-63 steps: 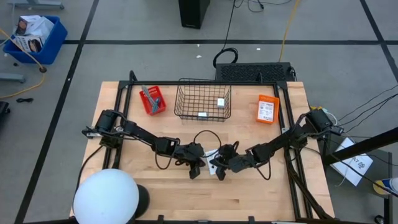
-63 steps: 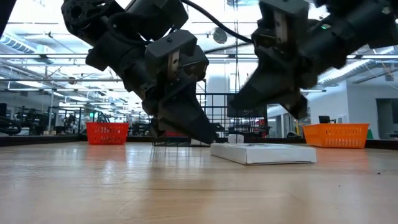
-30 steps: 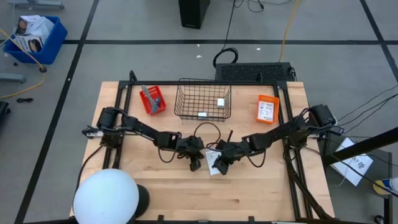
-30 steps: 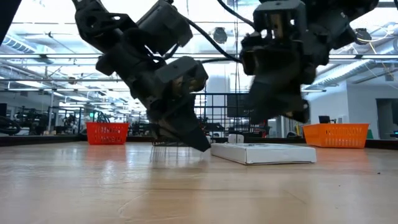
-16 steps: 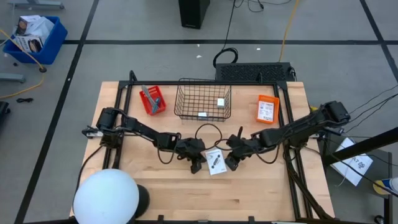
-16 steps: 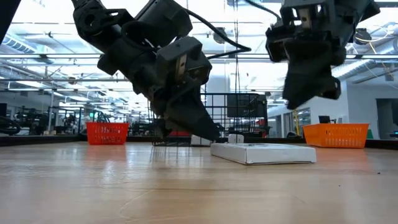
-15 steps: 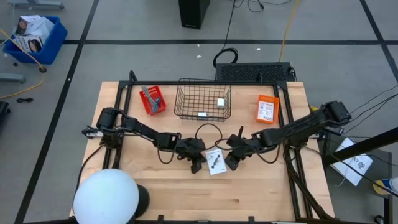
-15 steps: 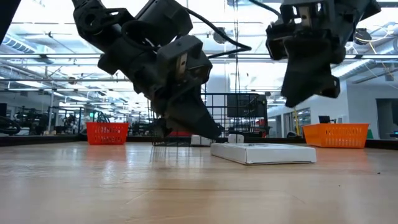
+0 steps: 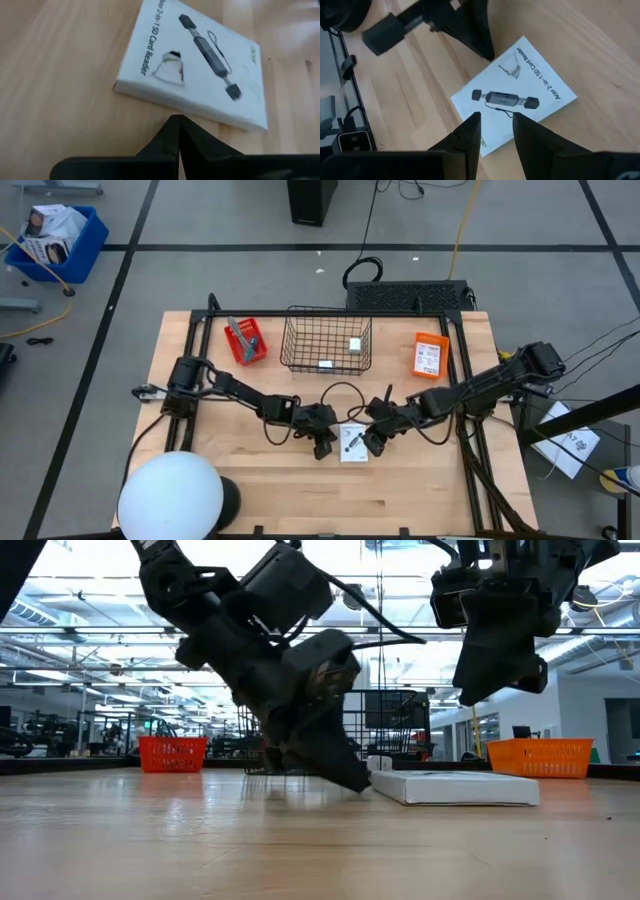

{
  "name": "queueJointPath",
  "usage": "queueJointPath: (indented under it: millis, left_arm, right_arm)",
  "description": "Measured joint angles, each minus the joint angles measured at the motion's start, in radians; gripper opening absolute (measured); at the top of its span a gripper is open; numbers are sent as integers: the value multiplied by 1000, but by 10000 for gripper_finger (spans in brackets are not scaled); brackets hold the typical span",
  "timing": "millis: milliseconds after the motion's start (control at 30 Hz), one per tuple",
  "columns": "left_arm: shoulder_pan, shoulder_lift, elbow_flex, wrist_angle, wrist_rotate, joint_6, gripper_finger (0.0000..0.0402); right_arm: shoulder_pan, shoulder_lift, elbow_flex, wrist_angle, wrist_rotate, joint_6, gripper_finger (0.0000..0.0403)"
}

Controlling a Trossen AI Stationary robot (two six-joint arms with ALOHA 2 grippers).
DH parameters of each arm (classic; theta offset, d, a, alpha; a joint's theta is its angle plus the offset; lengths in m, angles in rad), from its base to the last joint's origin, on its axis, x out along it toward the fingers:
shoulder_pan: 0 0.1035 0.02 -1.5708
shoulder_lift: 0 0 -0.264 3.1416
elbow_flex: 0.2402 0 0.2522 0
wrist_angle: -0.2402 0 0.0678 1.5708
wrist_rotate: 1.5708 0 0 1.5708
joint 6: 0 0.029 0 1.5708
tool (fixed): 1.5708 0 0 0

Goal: Pick and place items into bin
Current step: Put the card reader box into the orange bin

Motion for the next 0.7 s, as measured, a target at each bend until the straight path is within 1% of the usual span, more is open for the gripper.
queueJointPath:
  millis: [100,233,400,500,700]
  left_arm:
    - [-4,26,38,-6,1,-5,10]
    - [-5,66,100,-10,27,8,4]
    - [-7,144,194,-1,61,0,11]
    - [-13,185,249,-1,64,9,4]
    - [-30,207,324,-17,92,-6,16]
  right_arm:
    - [6,0,0,0,0,3,105]
    - [7,0,0,-3,0,3,105]
    - [6,5,0,-6,1,-12,105]
    - [7,5,0,-5,1,-22,105]
    - [11,5,0,-27,-6,-1,105]
